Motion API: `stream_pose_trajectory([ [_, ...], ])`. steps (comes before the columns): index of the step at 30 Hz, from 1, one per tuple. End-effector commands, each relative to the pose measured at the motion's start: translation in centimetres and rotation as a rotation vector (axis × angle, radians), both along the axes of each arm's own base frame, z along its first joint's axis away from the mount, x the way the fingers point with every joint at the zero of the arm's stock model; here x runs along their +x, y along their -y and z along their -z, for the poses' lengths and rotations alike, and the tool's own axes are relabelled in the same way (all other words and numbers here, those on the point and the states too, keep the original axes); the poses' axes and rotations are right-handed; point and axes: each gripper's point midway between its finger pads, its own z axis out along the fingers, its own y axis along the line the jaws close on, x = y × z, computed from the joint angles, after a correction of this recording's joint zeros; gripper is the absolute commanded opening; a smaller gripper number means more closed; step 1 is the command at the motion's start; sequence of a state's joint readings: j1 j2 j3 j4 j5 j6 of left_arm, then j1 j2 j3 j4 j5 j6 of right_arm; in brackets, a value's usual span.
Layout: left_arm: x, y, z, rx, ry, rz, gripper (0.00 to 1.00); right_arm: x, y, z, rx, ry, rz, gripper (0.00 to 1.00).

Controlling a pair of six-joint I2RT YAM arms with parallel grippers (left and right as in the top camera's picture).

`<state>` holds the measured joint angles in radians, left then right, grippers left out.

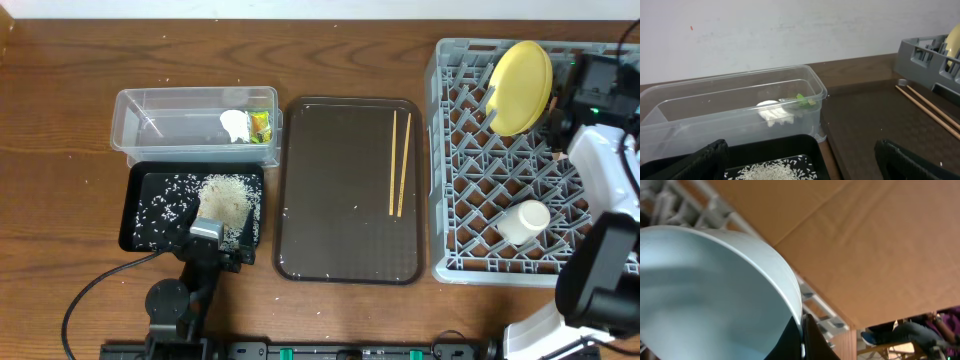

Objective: Sort waste into correct bins and load items into the dishwasher rack
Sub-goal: 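Carry the blue bowl to the rack and stand it upright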

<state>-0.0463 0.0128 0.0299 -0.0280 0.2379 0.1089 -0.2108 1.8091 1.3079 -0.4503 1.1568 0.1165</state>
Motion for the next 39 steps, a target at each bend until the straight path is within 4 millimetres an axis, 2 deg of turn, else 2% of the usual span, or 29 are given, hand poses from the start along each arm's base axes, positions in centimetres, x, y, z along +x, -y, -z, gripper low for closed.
stream_pose_trajectory([
  [1, 0.0, 0.2, 1.5, 0.009, -0.036, 0.015, 0.95, 1.5, -1.5, 1.6, 0.046, -0.05, -0.078, 0.1],
  [3, 0.0, 0.2, 1.5, 0.009, -0.036, 0.015, 0.95, 2.7, -2.9, 2.8, 0.118, -0.072, -0.159, 0.21],
  [6, 0.0, 0.2, 1.5, 0.009, -0.036, 0.015, 0.95, 2.9, -3.4, 2.5, 0.098, -0.102, -0.176, 0.55],
  [7, 0.0, 0.2, 1.5, 0.009, -0.036, 0.015, 0.95, 2.8, -3.4, 2.2, 0.091, -0.098, -0.174, 0.62],
  [10, 0.0, 0.2, 1.5, 0.009, -0.036, 0.015, 0.95, 3.3, -4.1, 1.6, 0.124, -0.055, -0.209, 0.72],
  [13, 0.0, 0.2, 1.5, 0.009, -0.036, 0.015, 0.95, 4.0, -5.2, 0.5, 0.197, 0.016, -0.287, 0.73],
  [16, 0.0, 0.2, 1.5, 0.009, -0.036, 0.015, 0.95, 4.7, -6.5, -0.9, 0.261, 0.065, -0.388, 0.71],
  [19, 0.0, 0.2, 1.5, 0.009, -0.036, 0.015, 0.95, 4.5, -6.5, -2.6, 0.272, 0.125, -0.406, 0.58],
  [22, 0.0, 0.2, 1.5, 0.009, -0.036, 0.015, 0.95, 3.8, -5.4, -2.8, 0.29, 0.137, -0.39, 0.42],
  [24, 0.0, 0.2, 1.5, 0.009, -0.036, 0.015, 0.95, 2.8, -4.2, -1.9, 0.33, 0.129, -0.359, 0.44],
  [26, 0.0, 0.2, 1.5, 0.009, -0.036, 0.015, 0.95, 1.6, -2.7, -0.7, 0.396, 0.151, -0.305, 0.53],
  [28, 0.0, 0.2, 1.5, 0.009, -0.036, 0.015, 0.95, 0.5, -1.3, 0.7, 0.498, 0.195, -0.264, 0.54],
  [32, 0.0, 0.2, 1.5, 0.009, -0.036, 0.015, 0.95, -1.4, 0.5, 3.3, 0.712, 0.265, -0.237, 0.54],
  [36, 0.0, 0.2, 1.5, 0.009, -0.036, 0.015, 0.95, -4.0, 2.6, 5.3, 0.797, 0.272, -0.154, 0.54],
  [39, 0.0, 0.2, 1.5, 0.009, -0.036, 0.015, 0.95, -4.5, 2.5, 7.1, 0.898, 0.296, -0.132, 0.5],
])
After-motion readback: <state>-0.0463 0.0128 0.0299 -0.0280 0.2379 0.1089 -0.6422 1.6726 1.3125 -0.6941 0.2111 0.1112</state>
